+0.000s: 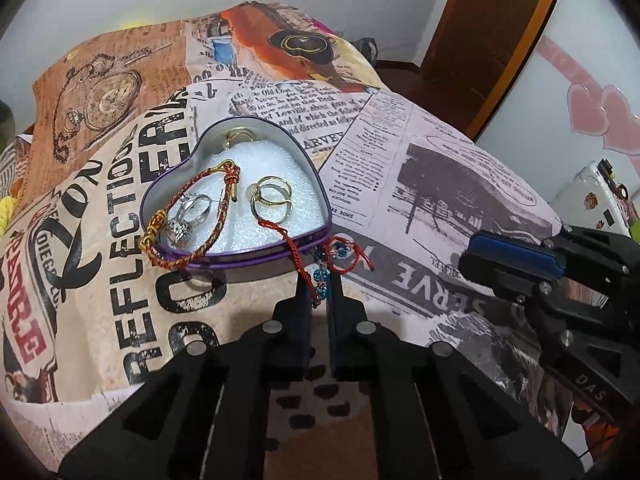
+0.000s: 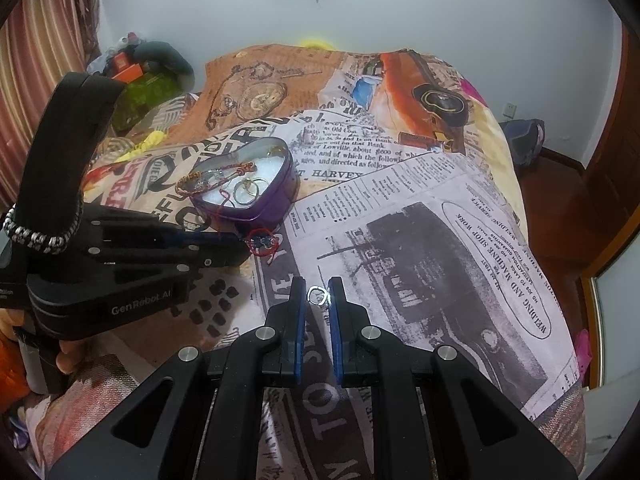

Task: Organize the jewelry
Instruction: 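Carry the ring into the heart tin with the right tool and open it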

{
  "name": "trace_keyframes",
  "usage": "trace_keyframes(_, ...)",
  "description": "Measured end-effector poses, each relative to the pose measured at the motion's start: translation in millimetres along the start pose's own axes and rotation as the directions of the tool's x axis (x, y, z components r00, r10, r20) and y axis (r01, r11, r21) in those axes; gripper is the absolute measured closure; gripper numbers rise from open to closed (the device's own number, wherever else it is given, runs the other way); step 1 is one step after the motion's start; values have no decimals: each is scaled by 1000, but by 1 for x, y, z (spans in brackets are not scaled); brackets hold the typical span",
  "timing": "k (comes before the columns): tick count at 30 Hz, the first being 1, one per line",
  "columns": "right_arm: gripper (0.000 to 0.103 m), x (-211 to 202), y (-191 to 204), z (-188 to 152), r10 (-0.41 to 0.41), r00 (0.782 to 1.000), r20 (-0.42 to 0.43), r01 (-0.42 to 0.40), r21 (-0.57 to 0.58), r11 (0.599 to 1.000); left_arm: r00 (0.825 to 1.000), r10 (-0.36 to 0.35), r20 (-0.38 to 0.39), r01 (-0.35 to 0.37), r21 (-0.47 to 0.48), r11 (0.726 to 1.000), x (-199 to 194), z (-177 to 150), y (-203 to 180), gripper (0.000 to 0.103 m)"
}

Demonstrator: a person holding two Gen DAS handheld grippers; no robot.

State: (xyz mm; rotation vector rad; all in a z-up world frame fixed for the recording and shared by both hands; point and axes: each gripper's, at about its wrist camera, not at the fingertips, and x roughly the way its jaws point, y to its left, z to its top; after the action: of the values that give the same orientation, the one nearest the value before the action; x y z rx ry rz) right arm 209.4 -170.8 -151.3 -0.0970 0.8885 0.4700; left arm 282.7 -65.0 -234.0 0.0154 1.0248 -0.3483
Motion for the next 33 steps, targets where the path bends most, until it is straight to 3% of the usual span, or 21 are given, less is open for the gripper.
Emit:
trace_keyframes(7,93,-6,2,4,-6,1000,14,6,-4,1000,997,46,66,-47,2,999,-30,-6,1,98)
trace_keyframes(17,93,-14,17,21,9,998,56,-8,-14,1000,986,53,158,-43,-62,997,-68,8,22,98)
trace_keyframes(33,93,-2,32,61,28,993,114,-24,-35,999,968,38,248,-24,-58,998,-88,35,38,98)
